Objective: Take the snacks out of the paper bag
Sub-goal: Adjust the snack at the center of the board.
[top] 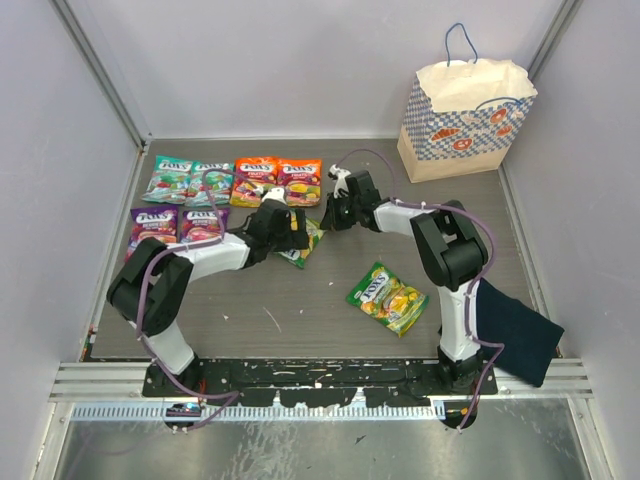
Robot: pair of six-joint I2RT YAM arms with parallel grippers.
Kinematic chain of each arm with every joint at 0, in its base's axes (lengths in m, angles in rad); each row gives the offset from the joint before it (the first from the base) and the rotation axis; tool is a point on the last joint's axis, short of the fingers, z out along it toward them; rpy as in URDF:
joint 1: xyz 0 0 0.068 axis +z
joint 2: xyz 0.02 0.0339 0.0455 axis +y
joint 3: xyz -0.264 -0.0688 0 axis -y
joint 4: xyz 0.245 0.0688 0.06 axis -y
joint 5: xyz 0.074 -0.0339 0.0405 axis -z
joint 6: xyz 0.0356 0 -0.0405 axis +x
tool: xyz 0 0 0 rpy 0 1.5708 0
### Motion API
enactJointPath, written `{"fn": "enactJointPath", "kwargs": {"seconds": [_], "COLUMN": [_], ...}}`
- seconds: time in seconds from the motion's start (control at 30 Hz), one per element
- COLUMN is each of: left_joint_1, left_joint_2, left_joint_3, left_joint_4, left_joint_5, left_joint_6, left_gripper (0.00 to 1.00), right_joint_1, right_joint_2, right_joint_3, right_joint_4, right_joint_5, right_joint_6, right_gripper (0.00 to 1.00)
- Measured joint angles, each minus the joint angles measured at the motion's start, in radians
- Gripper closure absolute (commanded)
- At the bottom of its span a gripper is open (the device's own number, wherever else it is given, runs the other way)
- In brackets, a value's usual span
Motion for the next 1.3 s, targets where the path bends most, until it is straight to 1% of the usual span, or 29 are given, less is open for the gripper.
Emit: {"fn": "enactJointPath", "kwargs": {"seconds": [0.1, 0.23, 0.43, 0.63, 0.73, 0.83, 0.9, 0.97, 1.03, 1.1, 1.17, 1.2, 1.3], "left_joint_1": [0.009, 0.013, -0.007, -0.056, -0.069, -0.073, -0.069, -0.058, -0.029, 0.037, 0.137, 0.216, 0.408], "left_joint_2": [0.022, 0.058, 0.164, 0.215, 0.231, 0.227, 0.208, 0.168, 0.098, -0.008, -0.129, -0.212, -0.397], "left_joint_3": [0.010, 0.027, 0.112, 0.121, 0.109, 0.083, 0.069, 0.057, 0.039, 0.026, 0.026, 0.031, 0.063], "left_joint_4": [0.029, 0.087, 0.185, 0.290, 0.358, 0.407, 0.404, 0.357, 0.279, 0.186, 0.101, 0.049, -0.071], "left_joint_5": [0.021, 0.060, 0.140, 0.186, 0.220, 0.250, 0.278, 0.315, 0.344, 0.362, 0.365, 0.363, 0.337], "left_joint_6": [-0.016, -0.030, -0.058, -0.081, -0.100, -0.104, -0.103, -0.100, -0.098, -0.099, -0.104, -0.106, -0.119], "left_gripper": [0.08, 0.08, 0.08, 0.07, 0.04, 0.00, 0.02, 0.02, 0.02, 0.02, 0.02, 0.02, 0.02], "right_joint_1": [-0.004, -0.013, -0.022, -0.018, -0.017, -0.022, -0.031, -0.040, -0.040, -0.027, 0.013, 0.043, 0.153], "right_joint_2": [-0.018, -0.103, -0.312, -0.515, -0.578, -0.613, -0.627, -0.634, -0.635, -0.635, -0.629, -0.620, -0.566], "right_joint_3": [-0.049, -0.158, -0.382, -0.535, -0.568, -0.568, -0.561, -0.538, -0.497, -0.423, -0.336, -0.283, -0.127], "right_joint_4": [0.041, 0.055, 0.031, -0.036, -0.074, -0.097, -0.110, -0.134, -0.154, -0.183, -0.195, -0.193, -0.176], "right_joint_5": [0.004, 0.056, 0.181, 0.290, 0.352, 0.406, 0.424, 0.435, 0.436, 0.446, 0.455, 0.456, 0.450], "right_joint_6": [0.016, 0.066, 0.159, 0.212, 0.226, 0.235, 0.245, 0.257, 0.270, 0.278, 0.283, 0.285, 0.295], "right_gripper": [0.99, 1.00, 0.99, 1.00, 0.99, 0.99, 0.99, 0.99, 1.00, 0.99, 0.99, 0.99, 0.99]}}
